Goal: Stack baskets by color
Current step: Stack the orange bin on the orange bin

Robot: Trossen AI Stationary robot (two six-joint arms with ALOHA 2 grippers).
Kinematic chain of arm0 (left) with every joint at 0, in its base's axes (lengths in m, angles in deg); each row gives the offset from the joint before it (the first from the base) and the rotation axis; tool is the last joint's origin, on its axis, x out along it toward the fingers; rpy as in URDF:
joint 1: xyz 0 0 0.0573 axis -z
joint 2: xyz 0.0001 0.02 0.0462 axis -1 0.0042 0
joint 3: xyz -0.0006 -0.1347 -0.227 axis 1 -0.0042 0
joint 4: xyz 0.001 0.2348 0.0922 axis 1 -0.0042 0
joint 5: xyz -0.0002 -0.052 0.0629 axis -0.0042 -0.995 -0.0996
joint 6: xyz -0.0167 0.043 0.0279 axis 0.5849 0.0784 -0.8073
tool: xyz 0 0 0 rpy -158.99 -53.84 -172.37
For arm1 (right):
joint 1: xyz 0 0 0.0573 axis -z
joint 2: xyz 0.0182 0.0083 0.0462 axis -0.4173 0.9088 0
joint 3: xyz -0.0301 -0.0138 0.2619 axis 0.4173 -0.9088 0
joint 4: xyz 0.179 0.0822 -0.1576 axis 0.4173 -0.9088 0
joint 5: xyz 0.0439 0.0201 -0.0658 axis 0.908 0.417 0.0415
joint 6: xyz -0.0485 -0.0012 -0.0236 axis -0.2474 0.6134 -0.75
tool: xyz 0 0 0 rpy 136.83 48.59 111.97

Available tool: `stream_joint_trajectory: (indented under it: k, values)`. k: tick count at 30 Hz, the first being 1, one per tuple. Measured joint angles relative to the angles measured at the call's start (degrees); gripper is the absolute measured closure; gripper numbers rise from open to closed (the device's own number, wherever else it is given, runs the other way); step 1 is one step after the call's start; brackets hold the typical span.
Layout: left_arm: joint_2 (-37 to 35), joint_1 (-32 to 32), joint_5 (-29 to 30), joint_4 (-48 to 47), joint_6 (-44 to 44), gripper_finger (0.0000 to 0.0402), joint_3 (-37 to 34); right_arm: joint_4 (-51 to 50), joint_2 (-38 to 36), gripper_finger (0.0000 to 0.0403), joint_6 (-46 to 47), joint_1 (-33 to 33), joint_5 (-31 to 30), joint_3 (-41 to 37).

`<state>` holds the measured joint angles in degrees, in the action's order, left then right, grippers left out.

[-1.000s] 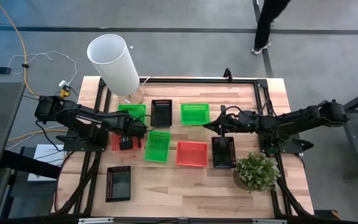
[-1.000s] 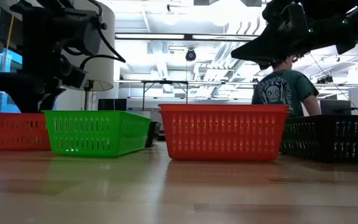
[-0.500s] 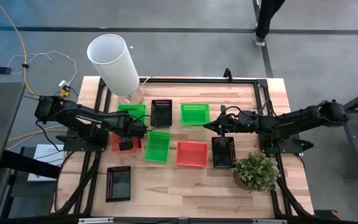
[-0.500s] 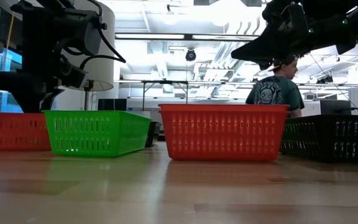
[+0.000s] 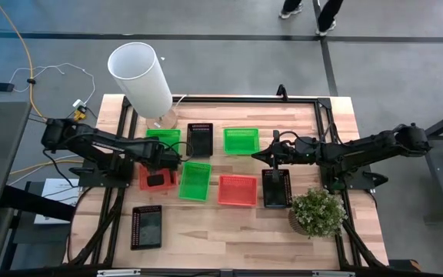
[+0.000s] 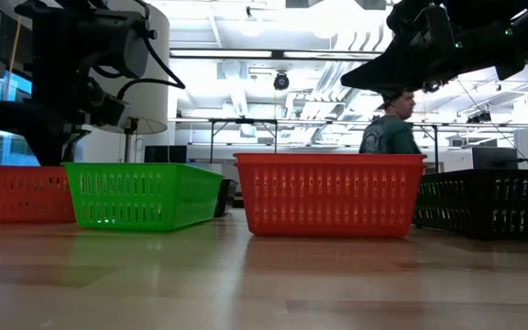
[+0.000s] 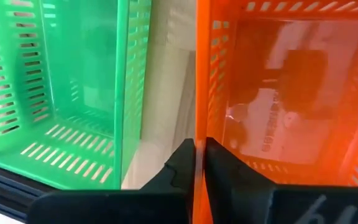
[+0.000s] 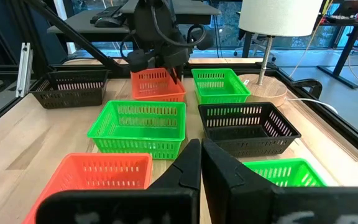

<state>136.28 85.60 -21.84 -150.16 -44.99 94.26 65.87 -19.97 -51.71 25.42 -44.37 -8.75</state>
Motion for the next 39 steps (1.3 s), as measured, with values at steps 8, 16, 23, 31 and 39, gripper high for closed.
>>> stream_joint_trajectory:
  k: [8,16,23,31,39]
  values:
    - [-2.6,0.1,0.1,-4.8,-2.5,0.0401,6.1,0.0,0.0,0.0403,-0.1,0.0,0.0,0.0]
    - [-5.2,0.1,1.4,-13.8,-3.0,0.0401,15.2,-0.5,0.0,0.0403,-0.1,0.0,0.0,0.0]
    - [-6.8,0.1,6.2,-19.8,-1.4,0.0401,23.2,-0.5,0.0,0.0403,-0.2,0.0,0.0,0.0]
    - [-7.4,3.0,3.3,-3.6,-6.8,0.0401,26.5,0.2,0.0,0.0403,-0.2,0.0,0.0,0.0]
    - [0.3,6.0,-1.6,6.6,-12.8,0.0401,30.0,6.9,-0.4,0.0403,-0.2,0.0,-1.5,0.0]
